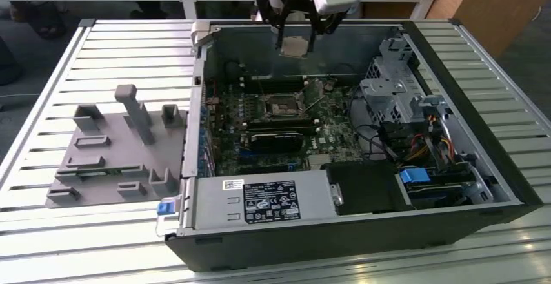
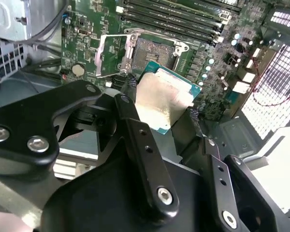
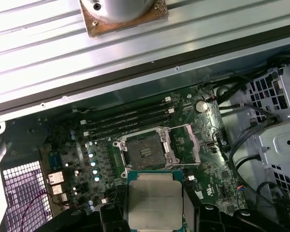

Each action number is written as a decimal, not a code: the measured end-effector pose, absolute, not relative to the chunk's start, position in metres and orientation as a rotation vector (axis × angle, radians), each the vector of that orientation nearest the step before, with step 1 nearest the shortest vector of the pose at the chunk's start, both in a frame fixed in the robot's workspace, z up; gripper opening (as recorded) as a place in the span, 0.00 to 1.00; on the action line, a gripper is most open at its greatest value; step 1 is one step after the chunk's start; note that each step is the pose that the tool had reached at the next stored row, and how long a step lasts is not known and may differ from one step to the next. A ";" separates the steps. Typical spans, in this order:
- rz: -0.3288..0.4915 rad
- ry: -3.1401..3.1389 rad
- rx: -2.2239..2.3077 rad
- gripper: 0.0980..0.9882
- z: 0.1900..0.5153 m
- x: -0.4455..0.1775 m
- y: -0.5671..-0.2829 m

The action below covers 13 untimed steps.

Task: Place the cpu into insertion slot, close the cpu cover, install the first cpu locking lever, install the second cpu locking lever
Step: 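Place the cpu into insertion slot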

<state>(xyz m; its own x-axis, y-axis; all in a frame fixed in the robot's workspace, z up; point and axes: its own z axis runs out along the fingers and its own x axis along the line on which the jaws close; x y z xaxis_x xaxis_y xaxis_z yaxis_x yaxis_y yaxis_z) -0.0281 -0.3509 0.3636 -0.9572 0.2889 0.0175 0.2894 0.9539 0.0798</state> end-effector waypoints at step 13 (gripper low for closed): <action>-0.106 -3.073 -0.654 0.50 0.363 -0.028 -0.351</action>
